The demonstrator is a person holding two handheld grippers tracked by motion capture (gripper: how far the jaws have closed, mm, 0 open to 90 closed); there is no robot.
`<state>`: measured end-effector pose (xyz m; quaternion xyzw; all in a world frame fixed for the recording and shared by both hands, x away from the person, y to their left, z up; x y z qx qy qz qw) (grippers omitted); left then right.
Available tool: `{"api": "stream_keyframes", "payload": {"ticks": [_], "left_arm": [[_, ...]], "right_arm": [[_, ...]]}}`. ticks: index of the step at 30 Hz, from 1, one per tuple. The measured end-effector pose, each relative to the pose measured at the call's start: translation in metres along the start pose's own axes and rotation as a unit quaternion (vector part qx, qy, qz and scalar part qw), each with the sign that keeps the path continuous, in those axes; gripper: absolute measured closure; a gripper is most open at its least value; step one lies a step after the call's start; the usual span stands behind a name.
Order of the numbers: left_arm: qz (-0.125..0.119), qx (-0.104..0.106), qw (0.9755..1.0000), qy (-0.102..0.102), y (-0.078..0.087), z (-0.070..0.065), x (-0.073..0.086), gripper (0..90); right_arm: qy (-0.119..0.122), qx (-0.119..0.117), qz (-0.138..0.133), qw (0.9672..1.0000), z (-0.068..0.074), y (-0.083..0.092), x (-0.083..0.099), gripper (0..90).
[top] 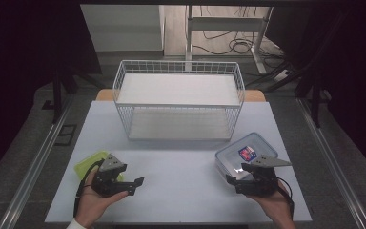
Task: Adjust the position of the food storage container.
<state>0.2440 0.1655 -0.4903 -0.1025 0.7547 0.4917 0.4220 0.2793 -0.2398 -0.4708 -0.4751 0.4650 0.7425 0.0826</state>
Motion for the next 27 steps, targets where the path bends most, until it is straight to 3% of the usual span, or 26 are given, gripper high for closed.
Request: {"api": "stream_keyframes", "payload": {"ticks": [15, 27], "left_arm": [[0.003, -0.002, 1.0, 0.001, 0.002, 0.001, -0.001, 19.3], [0.007, 0.013, 0.9999, 0.002, 0.0, -0.004, -0.004, 18.7]], "right_arm": [[-0.009, 0.008, 0.0, 0.9999, -0.007, 0.007, -0.001, 25.5], [-0.03, 0.019, -0.007, 0.9993, -0.028, 0.013, -0.015, 28.6]]}}
Point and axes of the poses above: each handheld gripper's, and its own axes: y roughly backward along the jaws, x roughly out of its underside, z roughly to its left, the point moved 3 cm from there along -y, roughly forward along the jaws, and after that the axes turned 1 degree about -z, right-handed, at the moved point
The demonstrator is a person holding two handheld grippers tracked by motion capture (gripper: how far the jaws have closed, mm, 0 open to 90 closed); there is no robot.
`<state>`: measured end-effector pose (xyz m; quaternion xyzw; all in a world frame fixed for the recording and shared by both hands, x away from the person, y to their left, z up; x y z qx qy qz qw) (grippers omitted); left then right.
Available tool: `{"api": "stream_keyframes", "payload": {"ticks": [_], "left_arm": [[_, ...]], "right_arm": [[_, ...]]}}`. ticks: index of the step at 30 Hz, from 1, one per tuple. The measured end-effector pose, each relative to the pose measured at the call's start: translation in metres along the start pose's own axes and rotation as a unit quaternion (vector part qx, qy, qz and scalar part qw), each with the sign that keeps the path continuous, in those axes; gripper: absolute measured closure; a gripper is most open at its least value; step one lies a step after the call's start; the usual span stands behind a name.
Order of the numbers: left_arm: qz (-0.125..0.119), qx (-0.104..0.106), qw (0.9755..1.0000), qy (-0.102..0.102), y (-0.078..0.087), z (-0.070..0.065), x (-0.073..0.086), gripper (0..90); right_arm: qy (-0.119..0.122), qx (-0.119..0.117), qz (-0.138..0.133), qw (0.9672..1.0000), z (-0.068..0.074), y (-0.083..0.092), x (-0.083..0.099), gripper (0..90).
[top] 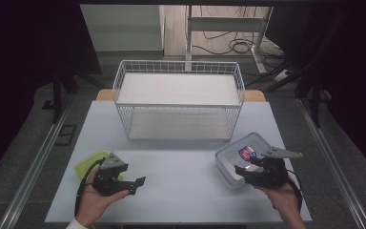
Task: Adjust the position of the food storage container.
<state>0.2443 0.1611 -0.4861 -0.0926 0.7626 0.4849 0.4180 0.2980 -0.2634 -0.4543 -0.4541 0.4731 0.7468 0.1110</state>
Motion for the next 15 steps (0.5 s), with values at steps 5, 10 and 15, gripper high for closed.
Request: {"api": "stream_keyframes", "payload": {"ticks": [5, 10, 15], "left_arm": [[-0.001, 0.002, 1.0, 0.01, 0.001, 0.003, -0.001, 18.7], [0.003, 0.003, 1.0, 0.001, 0.0, 0.002, 0.001, 18.7], [0.002, 0.005, 1.0, 0.007, 0.002, 0.003, 0.004, 18.7]], "right_arm": [[-0.014, 0.006, 0.005, 0.9999, -0.008, 0.004, -0.006, 32.9], [-0.013, 0.026, 0.035, 0.9989, -0.024, 0.001, -0.011, 38.9], [-0.028, 0.04, 0.047, 0.9977, -0.049, -0.001, -0.022, 42.1]]}}
Point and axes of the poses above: each handheld gripper's, and its own axes: y roughly backward along the jaws, x roughly out of its underside, z roughly to its left, the point moved 3 cm from there along -y, roughly forward along the jaws, and after that the axes turned 1 degree about -z, right-handed, at the moved point
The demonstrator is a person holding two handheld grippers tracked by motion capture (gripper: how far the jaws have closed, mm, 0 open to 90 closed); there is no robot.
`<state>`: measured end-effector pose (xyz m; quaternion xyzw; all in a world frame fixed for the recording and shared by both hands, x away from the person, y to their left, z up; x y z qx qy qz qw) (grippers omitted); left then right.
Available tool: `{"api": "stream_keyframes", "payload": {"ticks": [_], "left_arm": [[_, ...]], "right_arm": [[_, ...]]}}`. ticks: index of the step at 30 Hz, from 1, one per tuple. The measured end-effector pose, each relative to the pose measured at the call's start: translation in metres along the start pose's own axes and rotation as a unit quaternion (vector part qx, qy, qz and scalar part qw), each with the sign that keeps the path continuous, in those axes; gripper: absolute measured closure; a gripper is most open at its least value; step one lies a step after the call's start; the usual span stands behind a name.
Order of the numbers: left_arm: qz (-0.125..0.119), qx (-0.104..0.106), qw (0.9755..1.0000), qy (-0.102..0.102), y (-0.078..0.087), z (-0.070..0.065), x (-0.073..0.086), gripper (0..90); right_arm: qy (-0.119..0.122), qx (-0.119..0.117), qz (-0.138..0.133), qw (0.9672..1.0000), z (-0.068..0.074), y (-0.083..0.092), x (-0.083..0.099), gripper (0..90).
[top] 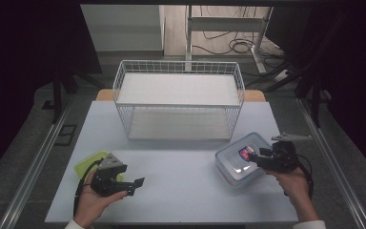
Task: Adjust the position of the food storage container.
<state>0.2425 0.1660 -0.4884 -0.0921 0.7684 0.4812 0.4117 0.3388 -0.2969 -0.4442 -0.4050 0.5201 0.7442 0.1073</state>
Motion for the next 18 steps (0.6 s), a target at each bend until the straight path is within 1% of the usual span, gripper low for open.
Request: {"api": "stream_keyframes", "payload": {"ticks": [1, 2, 3, 4, 5, 6, 7, 8, 10, 11, 12, 13, 14, 15, 16, 17, 18], "left_arm": [[0.0, 0.0, 1.0, 0.0, 0.0, 0.0, 0.0, 18.6], [0.004, -0.001, 1.0, -0.001, -0.001, 0.0, 0.002, 18.6], [0.004, -0.001, 1.0, -0.001, -0.001, 0.0, 0.002, 18.6], [0.007, -0.001, 1.0, 0.001, -0.001, 0.001, 0.004, 18.6], [0.007, -0.001, 1.0, 0.001, -0.001, 0.001, 0.004, 18.6], [0.005, -0.002, 1.0, 0.001, 0.0, 0.001, 0.004, 18.5], [0.005, -0.002, 1.0, 0.001, 0.0, 0.001, 0.004, 18.3], [0.004, -0.003, 1.0, 0.002, 0.001, 0.001, 0.004, 17.8], [0.001, -0.007, 1.0, 0.005, 0.002, 0.001, 0.003, 17.6], [0.001, -0.007, 1.0, 0.005, 0.002, 0.001, 0.003, 17.6], [0.001, -0.008, 1.0, 0.005, 0.002, 0.001, 0.004, 17.6], [0.002, -0.007, 1.0, 0.004, 0.001, 0.001, 0.004, 17.6], [0.004, -0.006, 1.0, 0.004, 0.0, 0.0, 0.005, 17.6], [0.004, -0.006, 1.0, 0.004, 0.0, 0.0, 0.005, 17.6], [0.005, -0.006, 1.0, 0.003, 0.0, 0.0, 0.005, 17.6], [0.007, -0.005, 1.0, 0.001, -0.001, -0.001, 0.005, 17.6], [0.007, -0.005, 1.0, 0.0, -0.001, -0.001, 0.004, 17.6]], "right_arm": [[0.0, 0.0, 0.0, 1.0, 0.0, 0.0, 0.0, 42.1], [-0.001, 0.006, 0.006, 1.0, -0.007, -0.002, -0.004, 42.1], [-0.001, 0.006, 0.006, 1.0, -0.007, -0.002, -0.004, 42.1], [-0.004, 0.009, 0.016, 0.9998, -0.013, -0.003, -0.006, 42.1], [-0.004, 0.009, 0.016, 0.9998, -0.013, -0.003, -0.006, 42.1], [-0.008, 0.013, 0.02, 0.9997, -0.018, -0.005, -0.01, 42.1], [-0.008, 0.013, 0.02, 0.9997, -0.018, -0.005, -0.01, 42.1], [-0.01, 0.021, 0.023, 0.9995, -0.023, -0.005, -0.013, 41.8], [-0.007, 0.027, 0.028, 0.9992, -0.029, -0.005, -0.017, 42.9], [-0.007, 0.027, 0.028, 0.9992, -0.029, -0.005, -0.017, 42.9], [-0.005, 0.034, 0.033, 0.9989, -0.035, -0.006, -0.021, 45.7], [-0.005, 0.034, 0.033, 0.9989, -0.035, -0.006, -0.021, 45.7], [-0.007, 0.039, 0.042, 0.9983, -0.041, -0.007, -0.024, 49.4], [-0.007, 0.039, 0.042, 0.9983, -0.041, -0.007, -0.024, 49.4], [-0.008, 0.044, 0.045, 0.998, -0.045, -0.008, -0.025, 52.2], [-0.015, 0.051, 0.049, 0.9974, -0.053, -0.011, -0.028, 58.1], [-0.016, 0.053, 0.053, 0.9971, -0.056, -0.012, -0.029, 61.0]]}}
Point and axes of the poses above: each handheld gripper's, and its own axes: y roughly backward along the jaws, x roughly out of its underside, z roughly to its left, the point moved 3 cm from there along -y, roughly forward along the jaws, and after that the axes turned 1 degree about -z, right-handed, at the moved point
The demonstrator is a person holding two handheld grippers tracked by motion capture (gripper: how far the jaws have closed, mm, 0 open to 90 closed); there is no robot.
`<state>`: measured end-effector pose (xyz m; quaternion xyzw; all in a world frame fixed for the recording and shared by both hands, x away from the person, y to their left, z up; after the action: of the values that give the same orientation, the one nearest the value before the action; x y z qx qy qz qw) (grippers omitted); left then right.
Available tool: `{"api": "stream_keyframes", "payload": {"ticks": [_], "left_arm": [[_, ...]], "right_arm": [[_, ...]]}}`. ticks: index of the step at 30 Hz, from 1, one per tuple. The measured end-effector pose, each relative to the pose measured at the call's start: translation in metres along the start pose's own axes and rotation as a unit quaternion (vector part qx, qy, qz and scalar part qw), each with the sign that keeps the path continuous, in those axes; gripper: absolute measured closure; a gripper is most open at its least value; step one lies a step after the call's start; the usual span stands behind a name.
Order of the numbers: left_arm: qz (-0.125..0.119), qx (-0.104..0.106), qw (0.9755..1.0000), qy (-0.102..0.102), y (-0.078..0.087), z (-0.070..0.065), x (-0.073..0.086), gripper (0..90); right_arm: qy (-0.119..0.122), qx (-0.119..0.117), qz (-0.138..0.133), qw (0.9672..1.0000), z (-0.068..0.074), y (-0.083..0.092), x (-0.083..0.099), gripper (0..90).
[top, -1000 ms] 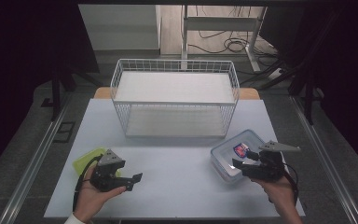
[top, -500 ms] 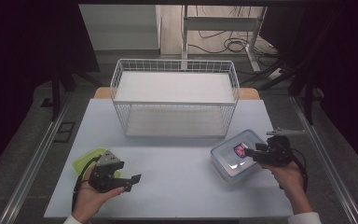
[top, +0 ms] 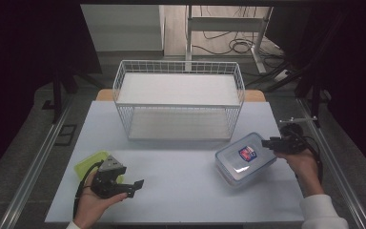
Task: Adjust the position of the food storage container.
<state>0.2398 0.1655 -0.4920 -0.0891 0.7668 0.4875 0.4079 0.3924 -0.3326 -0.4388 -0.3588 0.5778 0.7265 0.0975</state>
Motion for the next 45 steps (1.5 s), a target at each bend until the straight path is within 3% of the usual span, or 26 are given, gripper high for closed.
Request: {"api": "stream_keyframes", "payload": {"ticks": [6, 10, 15, 20, 24, 31, 37, 45], "left_arm": [[0.001, 0.001, 1.0, 0.001, -0.001, 0.001, 0.0, 17.6], [0.003, 0.0, 1.0, 0.005, -0.003, 0.004, 0.0, 17.7], [0.004, 0.001, 1.0, 0.006, -0.004, 0.006, 0.0, 17.9], [0.003, -0.001, 0.9999, 0.01, -0.003, 0.009, 0.001, 18.0], [0.006, 0.0, 0.9999, 0.01, -0.004, 0.01, 0.002, 18.1], [0.006, 0.001, 0.9999, 0.008, -0.003, 0.008, 0.001, 18.1], [0.005, 0.004, 0.9999, 0.008, -0.004, 0.005, -0.001, 18.1], [-0.013, 0.011, 0.9998, 0.01, 0.009, -0.002, -0.007, 18.2]], "right_arm": [[0.005, 0.011, 0.044, 0.999, -0.015, -0.013, -0.005, 77.3], [0.009, 0.022, 0.057, 0.9981, -0.02, -0.021, -0.01, 85.1], [0.002, 0.031, 0.066, 0.9974, -0.026, -0.032, -0.014, 88.8], [0.023, 0.055, 0.097, 0.9935, -0.028, -0.048, -0.012, 89.3], [0.018, 0.056, 0.095, 0.9938, -0.029, -0.048, -0.009, 89.4], [0.038, 0.052, 0.098, 0.9931, -0.022, -0.043, -0.004, 89.5], [0.048, 0.03, 0.096, 0.9938, -0.009, -0.039, 0.004, 89.5], [0.056, 0.017, 0.098, 0.9935, 0.019, -0.031, 0.019, 89.5]]}}
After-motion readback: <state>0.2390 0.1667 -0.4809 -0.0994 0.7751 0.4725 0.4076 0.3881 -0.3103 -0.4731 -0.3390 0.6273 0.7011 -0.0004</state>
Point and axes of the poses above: each handheld gripper's, and its own axes: y roughly backward along the jaws, x roughly out of its underside, z roughly to its left, the point moved 3 cm from there along -y, roughly forward along the jaws, and after that the axes turned 1 degree about -z, right-handed, at the moved point
